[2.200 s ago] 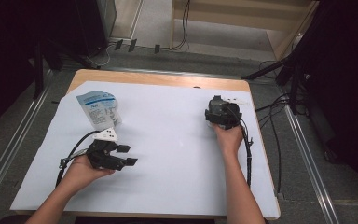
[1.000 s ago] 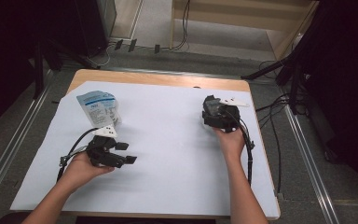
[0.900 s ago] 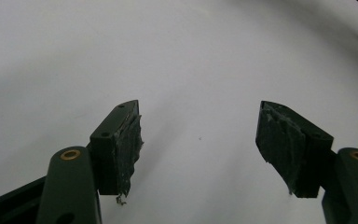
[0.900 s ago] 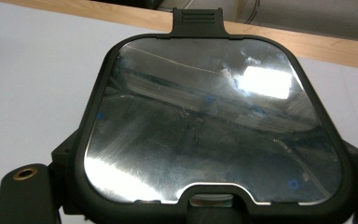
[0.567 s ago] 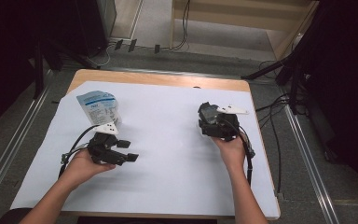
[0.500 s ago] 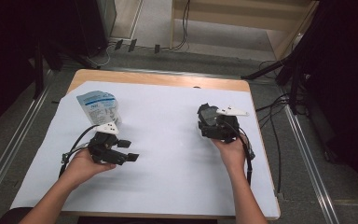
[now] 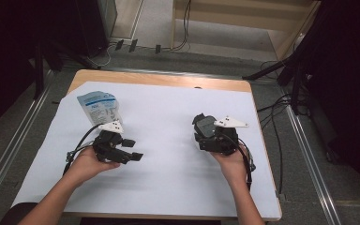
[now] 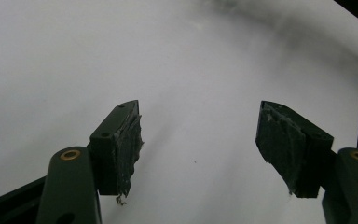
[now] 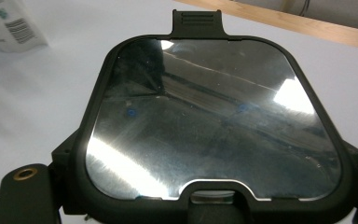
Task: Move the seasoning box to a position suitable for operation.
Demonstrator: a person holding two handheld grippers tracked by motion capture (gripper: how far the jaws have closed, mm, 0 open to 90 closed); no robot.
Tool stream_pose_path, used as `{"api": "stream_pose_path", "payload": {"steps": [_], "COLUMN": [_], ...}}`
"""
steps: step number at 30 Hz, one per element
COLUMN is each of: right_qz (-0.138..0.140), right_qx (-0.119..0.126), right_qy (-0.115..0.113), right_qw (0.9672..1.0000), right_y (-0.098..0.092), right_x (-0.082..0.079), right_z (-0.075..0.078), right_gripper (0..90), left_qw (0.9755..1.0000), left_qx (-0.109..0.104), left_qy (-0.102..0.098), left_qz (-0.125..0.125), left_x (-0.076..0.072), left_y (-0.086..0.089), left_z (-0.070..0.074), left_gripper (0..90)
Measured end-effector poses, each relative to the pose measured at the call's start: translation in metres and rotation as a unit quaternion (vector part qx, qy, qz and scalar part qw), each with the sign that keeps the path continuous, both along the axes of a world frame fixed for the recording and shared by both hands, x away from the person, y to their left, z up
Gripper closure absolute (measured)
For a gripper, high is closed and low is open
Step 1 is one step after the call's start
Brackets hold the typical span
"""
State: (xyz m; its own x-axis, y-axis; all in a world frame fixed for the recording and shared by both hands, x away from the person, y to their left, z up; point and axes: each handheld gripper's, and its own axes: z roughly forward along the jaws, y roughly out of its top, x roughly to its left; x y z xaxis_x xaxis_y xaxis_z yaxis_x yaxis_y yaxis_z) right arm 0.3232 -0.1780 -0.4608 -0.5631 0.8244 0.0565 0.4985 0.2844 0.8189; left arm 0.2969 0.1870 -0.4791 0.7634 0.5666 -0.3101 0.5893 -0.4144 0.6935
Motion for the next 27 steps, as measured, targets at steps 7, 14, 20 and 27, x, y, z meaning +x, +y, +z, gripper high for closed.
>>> {"api": "stream_pose_path", "payload": {"steps": [7, 14, 20, 27], "right_qz": [0.028, 0.055, 0.073, 0.059], "right_qx": [-0.004, 0.002, -0.013, -0.015], "right_qy": [0.001, 0.006, 0.007, 0.004], "right_qw": [0.9996, 0.9985, 0.9972, 0.9981], "right_y": [0.010, 0.026, 0.051, 0.072], "right_x": [-0.008, -0.011, -0.013, -0.012], "right_z": [-0.002, -0.005, -0.012, -0.018], "right_gripper": [16.5, 16.5, 16.5, 16.5], "left_qw": [1.0000, 1.0000, 1.0000, 0.9999], "left_qx": [-0.004, 0.003, 0.007, 0.011], "left_qy": [-0.001, -0.002, -0.003, -0.003], "left_qz": [0.003, 0.000, 0.005, 0.005], "left_x": [0.002, 0.002, 0.000, -0.001], "left_y": [0.002, 0.003, 0.005, 0.007], "left_z": [0.001, 0.000, 0.002, 0.002], "left_gripper": [32.7, 32.6, 32.6, 32.6]}}
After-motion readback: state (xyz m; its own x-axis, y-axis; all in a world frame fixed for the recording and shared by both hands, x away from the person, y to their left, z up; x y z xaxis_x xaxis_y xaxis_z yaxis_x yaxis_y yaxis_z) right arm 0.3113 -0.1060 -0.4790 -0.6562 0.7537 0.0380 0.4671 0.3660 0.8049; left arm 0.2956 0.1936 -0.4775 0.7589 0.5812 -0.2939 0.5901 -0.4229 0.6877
